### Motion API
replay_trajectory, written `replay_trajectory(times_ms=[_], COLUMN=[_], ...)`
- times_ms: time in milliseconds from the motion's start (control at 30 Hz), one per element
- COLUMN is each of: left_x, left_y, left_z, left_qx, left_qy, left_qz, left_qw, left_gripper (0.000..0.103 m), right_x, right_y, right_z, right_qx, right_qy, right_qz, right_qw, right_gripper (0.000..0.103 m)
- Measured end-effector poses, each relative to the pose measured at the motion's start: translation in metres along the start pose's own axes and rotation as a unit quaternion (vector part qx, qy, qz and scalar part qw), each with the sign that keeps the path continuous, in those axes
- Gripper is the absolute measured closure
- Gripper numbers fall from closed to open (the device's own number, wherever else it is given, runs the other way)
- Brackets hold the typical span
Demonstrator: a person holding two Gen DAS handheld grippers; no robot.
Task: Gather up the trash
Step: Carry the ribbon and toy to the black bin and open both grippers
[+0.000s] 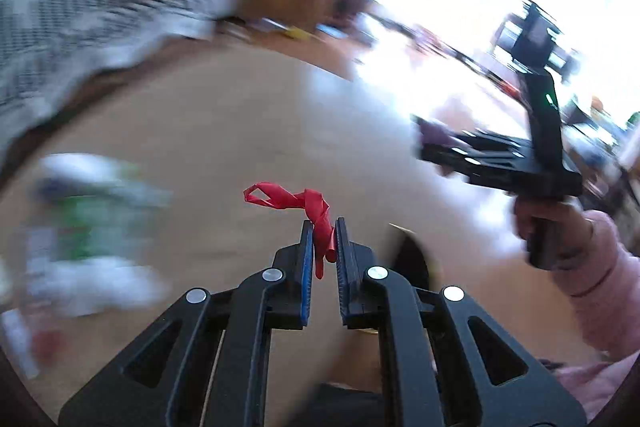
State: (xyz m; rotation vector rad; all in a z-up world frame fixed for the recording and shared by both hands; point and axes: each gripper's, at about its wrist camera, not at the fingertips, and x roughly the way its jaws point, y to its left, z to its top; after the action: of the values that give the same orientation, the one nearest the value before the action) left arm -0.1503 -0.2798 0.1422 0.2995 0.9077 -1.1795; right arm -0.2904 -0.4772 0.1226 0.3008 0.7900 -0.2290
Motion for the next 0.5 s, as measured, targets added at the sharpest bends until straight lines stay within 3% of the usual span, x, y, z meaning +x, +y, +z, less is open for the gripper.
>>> replay_trajectory(times_ms=[100,233,300,500], left_x=[0.062,0.148,0.168,0.204], left_y=[-0.056,-0.095,-0.103,-0.104], left_z=[0.000,-0.012,-0.015,-0.029], left_qx=[0.031,0.019,0.028,0.071], left_qy=[0.055,0.135,0.160,0.215], left_qz=[-0.041,-0.080,-0.080,-0.043], left_qw=[0.9972,0.9874,0.9835,0.9730], left_gripper=[0.094,0.094,0.094,0.094], right_x=[-0.016,-0.001,0.018,0.053], right_y=[-0.044,-0.100,-0.119,-0.129], right_z=[-0.035,-0.086,-0.112,-0.147], right_qx=[0.054,0.154,0.202,0.234], right_qy=[0.009,0.042,0.072,0.119], right_qz=[-0.002,0.009,0.035,0.061], right_qw=[0.999,0.987,0.976,0.963], right_gripper=[0.053,0.053,0.053,0.053])
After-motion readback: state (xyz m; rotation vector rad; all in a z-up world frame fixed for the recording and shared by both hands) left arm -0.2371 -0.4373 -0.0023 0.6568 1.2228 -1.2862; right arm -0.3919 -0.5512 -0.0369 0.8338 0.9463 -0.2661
